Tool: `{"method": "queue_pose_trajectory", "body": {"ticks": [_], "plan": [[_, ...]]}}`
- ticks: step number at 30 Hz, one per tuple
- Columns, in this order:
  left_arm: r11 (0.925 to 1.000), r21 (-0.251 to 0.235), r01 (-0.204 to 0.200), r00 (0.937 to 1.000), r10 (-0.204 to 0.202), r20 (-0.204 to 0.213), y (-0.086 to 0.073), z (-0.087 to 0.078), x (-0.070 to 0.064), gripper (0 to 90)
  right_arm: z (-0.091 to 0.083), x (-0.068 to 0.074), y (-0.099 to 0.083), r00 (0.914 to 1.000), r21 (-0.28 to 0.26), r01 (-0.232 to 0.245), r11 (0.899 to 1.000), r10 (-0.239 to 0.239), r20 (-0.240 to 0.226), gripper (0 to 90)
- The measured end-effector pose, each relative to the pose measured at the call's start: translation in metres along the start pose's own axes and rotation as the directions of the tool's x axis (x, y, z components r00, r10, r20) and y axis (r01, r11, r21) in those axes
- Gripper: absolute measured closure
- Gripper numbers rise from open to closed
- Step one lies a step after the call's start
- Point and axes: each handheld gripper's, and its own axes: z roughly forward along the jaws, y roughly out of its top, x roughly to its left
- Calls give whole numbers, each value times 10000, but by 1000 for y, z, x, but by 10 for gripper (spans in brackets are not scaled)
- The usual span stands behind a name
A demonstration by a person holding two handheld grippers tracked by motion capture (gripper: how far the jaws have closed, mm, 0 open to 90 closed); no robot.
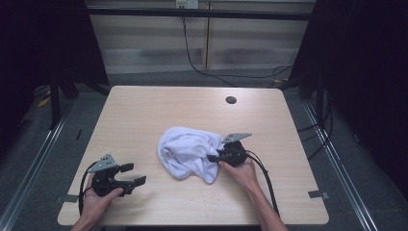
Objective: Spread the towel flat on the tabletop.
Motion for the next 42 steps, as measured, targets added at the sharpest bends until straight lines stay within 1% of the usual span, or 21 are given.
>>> {"method": "queue_pose_trajectory", "body": {"ticks": [1,6,7,8,10,12,13,14,17,18,20,25,28,30,31,32,34,36,37,38,42], "plan": [[10000,-56,31,10000,-31,47,0,-1,-1,204,0,8,-2,9997,70,193,9998,-192,-135,667],[9996,-266,29,9999,-25,166,2,-7,-8,204,0,24,-7,9975,33,486,9988,-483,-524,667],[9993,-366,-12,9996,22,281,3,-8,-11,203,-1,34,-8,9949,183,732,9972,-717,-712,665],[9991,-418,-54,9993,69,355,4,-9,-13,203,-1,34,-8,9949,183,732,9972,-717,-712,665],[9983,-549,-179,9985,206,505,7,-12,-19,202,-2,49,-12,9888,236,1048,9942,-1016,-1090,661],[9981,-618,-76,9968,125,787,9,-13,-20,200,-3,58,-13,9836,377,1278,9911,-1218,-1333,650],[9981,-618,-76,9968,125,787,9,-13,-20,201,-3,58,-13,9836,377,1278,9911,-1218,-1333,650],[9972,-650,-366,9980,398,487,13,-15,-23,202,-2,68,-11,9796,449,1563,9867,-1491,-1350,588],[9951,-829,-540,9972,581,480,22,-14,-25,224,-8,71,-9,9835,153,1289,9915,-1259,-1297,458],[9943,-928,-521,9966,577,584,26,-14,-26,227,-12,70,-8,9856,30,1192,9929,-1179,-1214,426],[9923,-937,-815,9946,870,557,35,-10,-29,267,-26,69,-5,9904,-284,1046,9941,-1067,-881,373],[9914,-712,-1100,9875,1171,1059,59,11,-38,284,-72,60,-6,9971,-928,732,9930,-750,-154,385],[9913,-319,-1279,9835,1310,1250,68,28,-43,324,-80,56,-12,9982,-893,527,9946,-550,-237,428],[9910,58,-1336,9758,1306,1755,73,52,-47,397,-73,57,-22,9974,-743,383,9965,-426,-579,453],[9910,58,-1336,9758,1306,1755,73,52,-47,428,-66,59,-26,9967,-729,282,9969,-336,-742,449],[9895,262,-1423,9757,1358,1720,68,63,-50,460,-60,60,-28,9954,-646,203,9977,-262,-919,444],[9850,572,-1627,9749,1515,1633,58,72,-50,520,-51,62,-28,9952,-481,186,9987,-231,-950,421],[9783,1206,-1685,9738,1463,1742,48,76,-47,560,-45,63,-28,9964,-430,195,9989,-230,-820,386],[9783,1206,-1685,9738,1463,1742,48,76,-47,571,-42,63,-29,9964,-417,148,9990,-183,-830,382],[9815,1318,-1389,9766,1137,1824,41,77,-42,588,-38,63,-29,9970,-302,276,9992,-297,-721,370],[9810,1422,-1318,9785,1057,1773,35,75,-42,610,-27,63,-29,9973,-87,286,9996,-292,-680,359]]}}
